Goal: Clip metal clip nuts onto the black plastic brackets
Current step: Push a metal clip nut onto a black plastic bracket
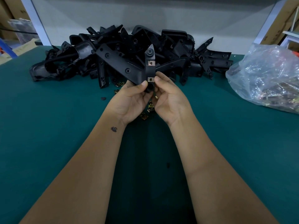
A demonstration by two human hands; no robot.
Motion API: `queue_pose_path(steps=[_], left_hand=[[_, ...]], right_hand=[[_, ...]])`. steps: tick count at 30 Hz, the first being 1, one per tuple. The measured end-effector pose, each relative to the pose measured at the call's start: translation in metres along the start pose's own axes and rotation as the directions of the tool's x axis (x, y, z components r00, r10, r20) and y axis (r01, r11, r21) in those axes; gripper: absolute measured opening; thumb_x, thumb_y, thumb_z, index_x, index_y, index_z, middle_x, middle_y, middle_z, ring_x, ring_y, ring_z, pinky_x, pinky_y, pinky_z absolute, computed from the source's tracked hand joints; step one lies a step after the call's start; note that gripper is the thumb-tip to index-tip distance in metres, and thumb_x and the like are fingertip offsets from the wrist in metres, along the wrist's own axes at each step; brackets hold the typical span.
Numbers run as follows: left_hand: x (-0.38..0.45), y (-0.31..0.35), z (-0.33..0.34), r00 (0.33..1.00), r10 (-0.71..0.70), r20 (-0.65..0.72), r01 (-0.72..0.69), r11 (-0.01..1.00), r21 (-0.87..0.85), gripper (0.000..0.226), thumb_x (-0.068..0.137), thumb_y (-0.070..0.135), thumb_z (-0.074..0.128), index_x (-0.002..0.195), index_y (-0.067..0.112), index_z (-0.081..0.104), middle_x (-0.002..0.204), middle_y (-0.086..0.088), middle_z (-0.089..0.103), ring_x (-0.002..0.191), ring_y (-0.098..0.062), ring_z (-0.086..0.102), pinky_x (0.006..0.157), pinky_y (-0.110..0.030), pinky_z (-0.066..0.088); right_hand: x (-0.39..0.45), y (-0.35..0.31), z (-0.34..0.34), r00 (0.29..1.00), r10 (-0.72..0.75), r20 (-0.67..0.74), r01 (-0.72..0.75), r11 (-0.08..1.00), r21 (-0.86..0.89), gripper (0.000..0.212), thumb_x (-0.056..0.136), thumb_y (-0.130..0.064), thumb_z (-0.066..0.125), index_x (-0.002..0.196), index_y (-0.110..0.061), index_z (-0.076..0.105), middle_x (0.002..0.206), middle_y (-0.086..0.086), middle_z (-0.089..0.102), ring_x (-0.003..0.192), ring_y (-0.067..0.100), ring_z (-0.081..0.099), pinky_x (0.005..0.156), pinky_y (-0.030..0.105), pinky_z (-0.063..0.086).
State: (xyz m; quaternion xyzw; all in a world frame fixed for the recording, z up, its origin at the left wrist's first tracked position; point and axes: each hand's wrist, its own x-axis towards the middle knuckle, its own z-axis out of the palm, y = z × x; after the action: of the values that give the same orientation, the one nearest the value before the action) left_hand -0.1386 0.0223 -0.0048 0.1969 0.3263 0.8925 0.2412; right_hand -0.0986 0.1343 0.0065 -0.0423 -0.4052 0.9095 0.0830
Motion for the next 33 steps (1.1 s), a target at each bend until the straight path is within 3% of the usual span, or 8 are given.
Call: queue_pose_path(steps=[5,9,14,16,18,25,29,33], left_hand=[[0.0,0.005,0.002,0.997,-0.06,0.055,0.054,0.993,0.103,0.03,0.088,0.004,0.05,0.117,0.012,0.054,0.105,-0.002,0.068,0.093,-0.014,0.065,0.087,-0.022,0.052],[-0.002,0.005,0.004,0.996,-0.069,0.061,0.067,0.997,0.04,0.029,0.087,0.005,0.051,0.115,0.009,0.056,0.104,-0.003,0.069,0.091,-0.012,0.066,0.08,-0.02,0.055],[-0.004,0.003,0.003,1.0,-0.013,-0.007,0.013,1.0,-0.004,0.028,0.085,0.003,0.052,0.11,0.009,0.061,0.1,-0.005,0.071,0.091,-0.015,0.067,0.08,-0.022,0.056],[-0.003,0.003,0.002,0.999,0.027,-0.042,-0.029,0.999,-0.027,0.026,0.083,0.002,0.052,0.107,0.008,0.062,0.098,-0.006,0.072,0.089,-0.016,0.069,0.079,-0.023,0.056],[-0.002,0.003,0.002,0.995,0.044,-0.086,-0.046,0.999,-0.021,0.025,0.081,0.002,0.054,0.103,0.008,0.062,0.094,-0.005,0.073,0.086,-0.016,0.069,0.079,-0.023,0.057],[0.0,0.004,0.003,0.995,-0.042,-0.086,0.048,0.996,0.071,0.041,0.078,0.003,0.053,0.119,0.007,0.052,0.099,-0.006,0.066,0.085,-0.015,0.065,0.075,-0.023,0.057],[-0.003,0.006,0.004,0.994,-0.06,-0.093,0.067,0.995,0.07,0.036,0.078,0.003,0.052,0.113,0.008,0.055,0.097,-0.006,0.065,0.081,-0.014,0.063,0.072,-0.022,0.054],[-0.007,0.009,0.01,0.987,-0.095,-0.129,0.098,0.995,0.02,0.028,0.08,0.005,0.05,0.106,0.007,0.059,0.095,-0.007,0.065,0.082,-0.016,0.061,0.077,-0.023,0.048]], right_hand=[[-0.001,-0.002,0.0,0.999,0.031,-0.036,-0.028,0.997,0.071,0.017,0.091,-0.003,0.056,0.088,-0.019,0.059,0.075,-0.004,0.068,0.063,0.007,0.062,0.069,0.024,0.045],[-0.004,-0.002,-0.001,1.0,-0.014,0.004,0.014,0.998,0.063,0.015,0.091,-0.004,0.058,0.091,-0.019,0.062,0.079,-0.003,0.07,0.068,0.008,0.064,0.071,0.023,0.048],[-0.004,0.006,0.006,0.981,-0.195,0.012,0.195,0.973,-0.119,0.025,0.093,0.0,0.051,0.105,-0.015,0.066,0.099,0.009,0.067,0.089,0.018,0.062,0.08,0.029,0.049],[-0.003,0.011,0.01,0.947,-0.316,-0.049,0.296,0.924,-0.241,0.032,0.09,0.004,0.053,0.101,-0.021,0.071,0.091,0.006,0.068,0.087,0.016,0.063,0.081,0.029,0.052],[-0.004,0.015,0.012,0.91,-0.411,-0.057,0.366,0.859,-0.357,0.039,0.088,0.008,0.054,0.099,-0.024,0.073,0.079,-0.003,0.068,0.079,0.007,0.064,0.075,0.019,0.051],[-0.006,0.015,0.011,0.842,-0.539,-0.012,0.457,0.725,-0.515,0.043,0.082,0.012,0.045,0.104,-0.016,0.07,0.066,-0.007,0.061,0.064,-0.002,0.056,0.061,0.009,0.045],[-0.008,0.011,0.01,0.855,-0.517,0.027,0.444,0.705,-0.553,0.043,0.081,0.01,0.046,0.104,-0.018,0.068,0.073,0.008,0.058,0.067,0.006,0.054,0.062,0.012,0.046],[-0.014,0.005,0.011,0.892,-0.448,0.058,0.408,0.744,-0.53,0.037,0.079,-0.005,0.048,0.107,-0.017,0.069,0.079,0.01,0.06,0.075,0.01,0.057,0.067,0.018,0.047]])
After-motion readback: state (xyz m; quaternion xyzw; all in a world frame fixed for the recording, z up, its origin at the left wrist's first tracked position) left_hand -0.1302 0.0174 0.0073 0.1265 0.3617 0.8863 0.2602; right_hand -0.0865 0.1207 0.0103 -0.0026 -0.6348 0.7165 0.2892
